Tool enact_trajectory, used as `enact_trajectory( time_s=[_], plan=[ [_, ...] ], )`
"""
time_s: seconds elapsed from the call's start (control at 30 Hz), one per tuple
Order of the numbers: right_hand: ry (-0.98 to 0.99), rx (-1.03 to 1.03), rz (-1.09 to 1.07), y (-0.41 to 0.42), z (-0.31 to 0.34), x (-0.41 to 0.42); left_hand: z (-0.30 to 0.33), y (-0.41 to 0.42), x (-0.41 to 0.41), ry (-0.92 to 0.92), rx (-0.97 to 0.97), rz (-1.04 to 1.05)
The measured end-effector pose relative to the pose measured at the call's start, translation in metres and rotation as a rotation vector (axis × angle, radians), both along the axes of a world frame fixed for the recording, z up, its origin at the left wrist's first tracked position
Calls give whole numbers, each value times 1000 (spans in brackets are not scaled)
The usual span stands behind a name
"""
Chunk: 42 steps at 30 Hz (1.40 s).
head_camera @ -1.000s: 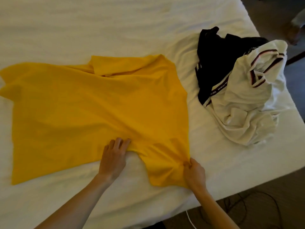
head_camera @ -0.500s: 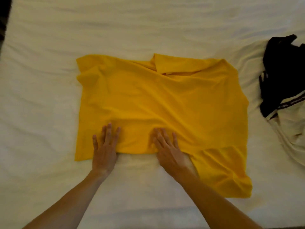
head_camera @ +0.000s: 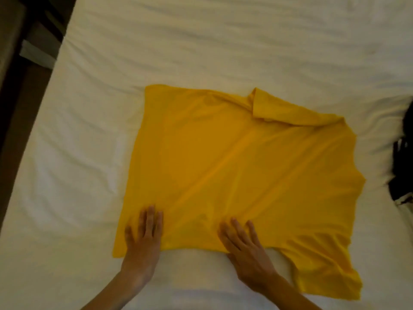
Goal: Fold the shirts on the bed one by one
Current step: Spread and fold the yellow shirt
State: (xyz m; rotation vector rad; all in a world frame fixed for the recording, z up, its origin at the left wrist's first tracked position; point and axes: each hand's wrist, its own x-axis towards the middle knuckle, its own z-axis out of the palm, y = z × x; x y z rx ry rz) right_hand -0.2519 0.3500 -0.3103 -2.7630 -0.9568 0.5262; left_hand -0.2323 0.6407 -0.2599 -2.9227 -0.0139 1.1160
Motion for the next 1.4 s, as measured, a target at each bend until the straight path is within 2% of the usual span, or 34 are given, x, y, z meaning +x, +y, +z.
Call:
enact_trajectory(
  time_s=[0.1, 0.17, 0.27, 0.37, 0.47, 0.57, 0.67, 0.77, 0.83, 0.9, 0.93, 1.0, 1.13, 1.23, 1.3, 1.37, 1.4],
  plan=[
    [-2, 82, 8, -4, 9, 46, 6, -8, 35, 288, 80, 38],
    [-33, 144, -123, -5, 17, 94, 9, -19, 84, 332, 65, -44],
    [-71, 207, -369, -9, 26, 177, 9, -51, 169, 144, -66, -78],
    [-29, 89, -568, -27, 30, 250, -3, -86, 238, -105, -312, -75],
    [-48, -118, -631, -53, 29, 310, -27, -116, 281, -230, -426, -161],
    [22, -291, -612, -82, 24, 356, -53, -138, 300, -249, -409, -231],
    [151, -182, -621, -109, 35, 404, -78, -145, 295, -286, -351, -221],
    [377, -133, -590, -135, 55, 453, -95, -146, 282, -405, -328, -230],
    [359, 10, -733, -147, 55, 479, -102, -146, 280, -455, -320, -234],
    [155, 320, -995, -153, 45, 486, -106, -147, 280, -468, -292, -241],
    [26, 404, -1068, -151, 39, 480, -107, -148, 279, -470, -283, -238],
    [-95, 440, -1040, -140, 24, 452, -109, -149, 278, -477, -283, -240],
    [-283, 365, -706, -128, -7, 369, -104, -151, 278, -487, -291, -212],
    [-183, 231, -466, -124, -32, 310, -98, -176, 281, -530, -339, -53],
    [-145, 117, -331, -135, -41, 293, -97, -202, 283, -551, -422, -37],
    [-168, -25, -392, -164, -46, 297, -101, -220, 284, -550, -423, -121],
    [-165, -104, -548, -182, -47, 303, -106, -224, 285, -556, -385, -151]
  ],
)
